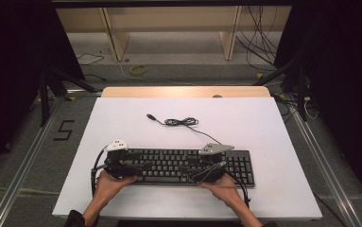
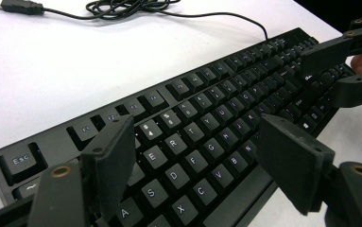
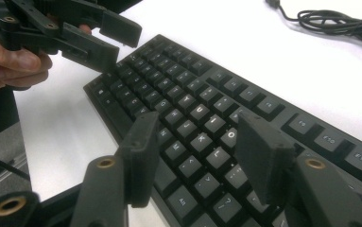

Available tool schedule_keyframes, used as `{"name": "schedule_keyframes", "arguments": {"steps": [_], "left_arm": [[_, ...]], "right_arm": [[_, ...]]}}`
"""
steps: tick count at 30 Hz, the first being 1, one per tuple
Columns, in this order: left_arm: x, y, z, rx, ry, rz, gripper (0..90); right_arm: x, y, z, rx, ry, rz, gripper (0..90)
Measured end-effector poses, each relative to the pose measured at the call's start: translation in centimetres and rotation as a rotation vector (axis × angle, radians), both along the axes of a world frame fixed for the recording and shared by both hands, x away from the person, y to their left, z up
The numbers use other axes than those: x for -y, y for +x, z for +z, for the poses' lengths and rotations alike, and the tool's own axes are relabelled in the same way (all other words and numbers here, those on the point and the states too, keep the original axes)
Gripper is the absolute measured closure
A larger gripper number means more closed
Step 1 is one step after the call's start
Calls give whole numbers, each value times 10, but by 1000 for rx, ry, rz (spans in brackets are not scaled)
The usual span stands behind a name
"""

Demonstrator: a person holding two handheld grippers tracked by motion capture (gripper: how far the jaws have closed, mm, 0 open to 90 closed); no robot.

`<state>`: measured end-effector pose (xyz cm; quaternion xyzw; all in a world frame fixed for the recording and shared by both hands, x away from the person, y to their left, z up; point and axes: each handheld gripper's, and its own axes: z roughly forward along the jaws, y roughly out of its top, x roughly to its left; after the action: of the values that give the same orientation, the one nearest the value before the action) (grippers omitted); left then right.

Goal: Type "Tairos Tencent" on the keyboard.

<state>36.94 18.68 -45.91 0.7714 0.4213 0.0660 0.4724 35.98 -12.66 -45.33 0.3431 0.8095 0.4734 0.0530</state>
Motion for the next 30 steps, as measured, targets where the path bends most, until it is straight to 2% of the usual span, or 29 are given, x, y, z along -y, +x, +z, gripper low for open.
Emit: {"name": "schedule_keyframes", "arguments": {"steps": [5, 11, 17, 23, 27, 30], "left_arm": [[3, 2, -1, -2, 4, -9, 299], [8, 5, -2, -1, 4, -29, 354], [16, 8, -2, -2, 11, -56, 416], [20, 13, -3, -8, 18, -73, 541], [25, 15, -5, -15, 46, -86, 656], [29, 15, -6, -15, 87, -97, 748]], "right_arm": [[7, -3, 1, 12, 14, -16, 465], [13, -9, 2, 31, 22, -25, 417], [18, -13, 1, 36, 28, -31, 407], [21, -15, 1, 36, 27, -34, 391], [23, -18, 2, 38, 30, -39, 380], [24, -19, 2, 39, 29, -39, 374]]}}
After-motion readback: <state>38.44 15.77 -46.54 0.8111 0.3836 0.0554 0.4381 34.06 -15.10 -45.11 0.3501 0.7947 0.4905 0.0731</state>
